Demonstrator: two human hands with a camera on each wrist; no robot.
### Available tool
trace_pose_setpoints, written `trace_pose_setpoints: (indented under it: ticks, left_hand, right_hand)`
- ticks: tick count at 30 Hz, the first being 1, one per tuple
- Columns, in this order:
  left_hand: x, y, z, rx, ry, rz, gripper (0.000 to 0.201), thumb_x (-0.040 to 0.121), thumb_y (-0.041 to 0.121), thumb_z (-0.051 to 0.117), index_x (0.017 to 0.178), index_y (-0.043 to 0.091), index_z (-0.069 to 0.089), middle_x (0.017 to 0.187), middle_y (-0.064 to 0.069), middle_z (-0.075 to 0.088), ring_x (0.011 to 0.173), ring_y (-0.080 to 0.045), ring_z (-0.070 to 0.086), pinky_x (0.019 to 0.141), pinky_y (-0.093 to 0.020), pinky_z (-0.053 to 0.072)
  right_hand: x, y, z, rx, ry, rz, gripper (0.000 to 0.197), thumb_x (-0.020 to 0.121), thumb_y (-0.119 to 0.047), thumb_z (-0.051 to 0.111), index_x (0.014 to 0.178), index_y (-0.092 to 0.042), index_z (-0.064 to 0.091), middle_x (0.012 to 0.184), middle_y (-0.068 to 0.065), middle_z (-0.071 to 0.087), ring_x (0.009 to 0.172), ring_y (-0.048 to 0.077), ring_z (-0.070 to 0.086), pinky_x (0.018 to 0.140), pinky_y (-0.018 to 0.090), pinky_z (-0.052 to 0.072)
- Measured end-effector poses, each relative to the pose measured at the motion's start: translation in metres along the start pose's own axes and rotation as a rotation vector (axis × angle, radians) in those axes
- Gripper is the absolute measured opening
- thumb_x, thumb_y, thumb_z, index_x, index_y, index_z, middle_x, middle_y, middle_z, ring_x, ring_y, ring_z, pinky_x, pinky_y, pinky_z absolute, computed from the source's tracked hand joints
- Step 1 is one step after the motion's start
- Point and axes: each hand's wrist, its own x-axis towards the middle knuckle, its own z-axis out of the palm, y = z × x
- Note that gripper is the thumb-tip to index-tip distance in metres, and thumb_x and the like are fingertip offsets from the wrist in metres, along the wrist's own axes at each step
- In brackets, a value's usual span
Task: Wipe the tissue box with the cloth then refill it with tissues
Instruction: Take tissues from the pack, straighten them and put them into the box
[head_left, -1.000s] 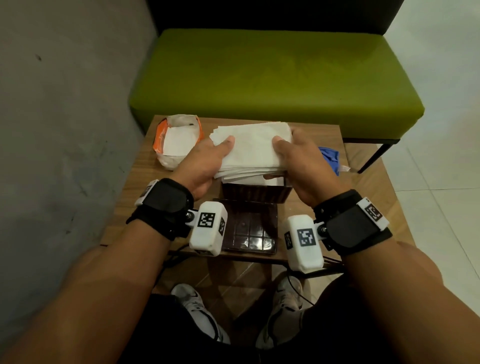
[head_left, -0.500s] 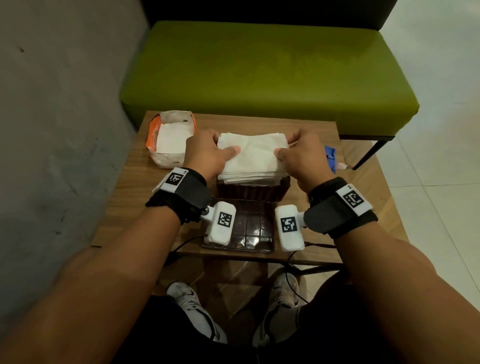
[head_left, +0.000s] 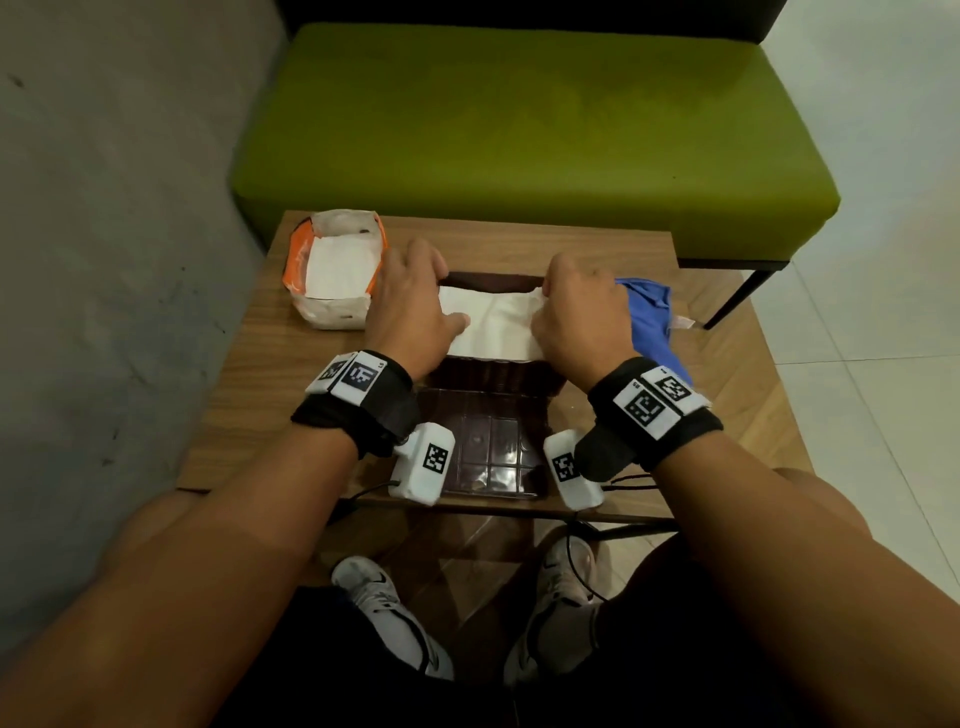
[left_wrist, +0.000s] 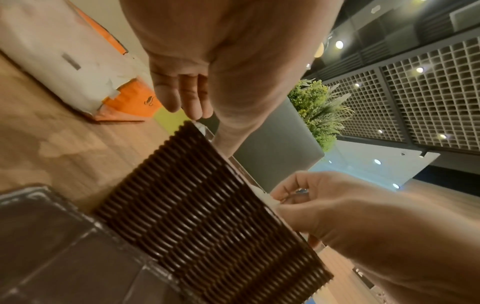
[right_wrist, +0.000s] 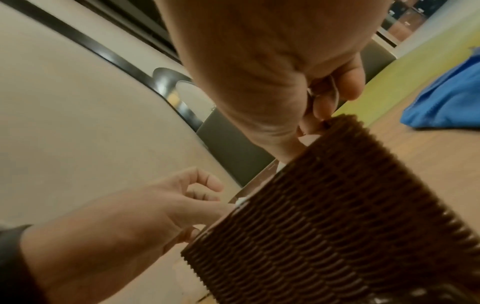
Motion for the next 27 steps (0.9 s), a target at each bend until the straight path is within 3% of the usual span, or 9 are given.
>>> trace_pose_setpoints:
  ticks: [4,7,10,13,16,18,20,23,27]
  left_hand:
    - [-0.005,-0.004,-0.004,0.094,-0.084,0.103,0.031,0.084,0.028,0.087,0.111,0.029,0.073,0.142,-0.006,0.046,0.134,-0.031,0.042,0.112,-0.045,0.041]
    - [0.000,-0.003,-0.008,0.215,-0.246,0.083,0.040,0.088,0.043,0.085,0.126,0.041,0.075,0.172,-0.006,0.028,0.153,-0.039,0.026,0.125,-0.051,0.028]
    - [0.006,0.001,-0.010,0.315,-0.352,0.035,0.058,0.088,0.051,0.084,0.143,0.045,0.066,0.181,0.000,0.007,0.158,-0.041,0.019,0.128,-0.056,0.024]
    - [0.013,0.002,-0.013,0.432,-0.417,0.001,0.068,0.090,0.055,0.081,0.152,0.044,0.057,0.181,-0.005,0.004,0.160,-0.045,0.019,0.128,-0.057,0.026]
    - [0.018,0.003,-0.015,0.510,-0.466,-0.010,0.073,0.089,0.056,0.081,0.156,0.042,0.053,0.180,-0.011,0.010,0.157,-0.046,0.025,0.126,-0.055,0.032]
    - [0.021,0.005,-0.014,0.547,-0.490,-0.011,0.074,0.089,0.056,0.082,0.156,0.041,0.053,0.175,-0.014,0.025,0.153,-0.045,0.034,0.123,-0.053,0.038]
    - [0.024,0.009,-0.013,0.596,-0.518,0.016,0.072,0.091,0.054,0.081,0.155,0.036,0.055,0.163,-0.015,0.043,0.146,-0.041,0.043,0.118,-0.051,0.043]
    - [0.030,0.013,-0.011,0.635,-0.570,0.052,0.065,0.095,0.046,0.079,0.153,0.026,0.059,0.155,-0.014,0.053,0.142,-0.037,0.050,0.114,-0.045,0.047]
    - [0.035,0.015,-0.007,0.641,-0.561,0.041,0.064,0.089,0.044,0.086,0.144,0.018,0.066,0.143,-0.008,0.065,0.130,-0.034,0.061,0.107,-0.044,0.054]
  right_hand:
    - [-0.008,0.008,-0.001,0.149,0.162,-0.050,0.033,0.081,-0.003,0.065,0.112,-0.007,0.056,0.116,0.018,0.057,0.108,0.040,0.050,0.089,0.049,0.046]
    - [-0.014,0.015,-0.009,0.171,0.239,-0.059,0.032,0.085,-0.013,0.069,0.116,-0.019,0.066,0.125,0.013,0.057,0.117,0.038,0.049,0.094,0.046,0.043]
    - [-0.015,0.019,-0.013,-0.063,-0.038,-0.091,0.033,0.090,-0.030,0.074,0.123,-0.033,0.074,0.148,0.012,0.051,0.135,0.042,0.041,0.106,0.051,0.040]
    - [-0.010,0.022,-0.014,-0.142,-0.197,-0.006,0.037,0.092,-0.036,0.073,0.129,-0.034,0.074,0.151,0.013,0.047,0.140,0.046,0.037,0.113,0.057,0.038]
    - [-0.003,0.022,-0.019,-0.195,-0.235,-0.015,0.045,0.089,-0.038,0.077,0.133,-0.035,0.071,0.164,0.016,0.035,0.147,0.050,0.031,0.116,0.060,0.035]
    - [0.003,0.021,-0.018,-0.242,-0.272,-0.017,0.048,0.088,-0.043,0.077,0.134,-0.033,0.070,0.160,0.016,0.037,0.146,0.049,0.032,0.116,0.060,0.035]
    - [0.011,0.021,-0.010,-0.286,-0.306,0.007,0.050,0.094,-0.048,0.068,0.139,-0.027,0.066,0.151,0.014,0.044,0.144,0.049,0.035,0.116,0.060,0.035]
    - [0.019,0.020,0.002,-0.320,-0.314,0.043,0.048,0.108,-0.043,0.047,0.144,-0.016,0.061,0.150,0.016,0.047,0.146,0.051,0.034,0.116,0.060,0.032]
    - [0.023,0.019,0.009,-0.375,-0.277,0.043,0.041,0.109,-0.034,0.045,0.139,-0.010,0.062,0.148,0.016,0.051,0.142,0.049,0.039,0.114,0.060,0.035]
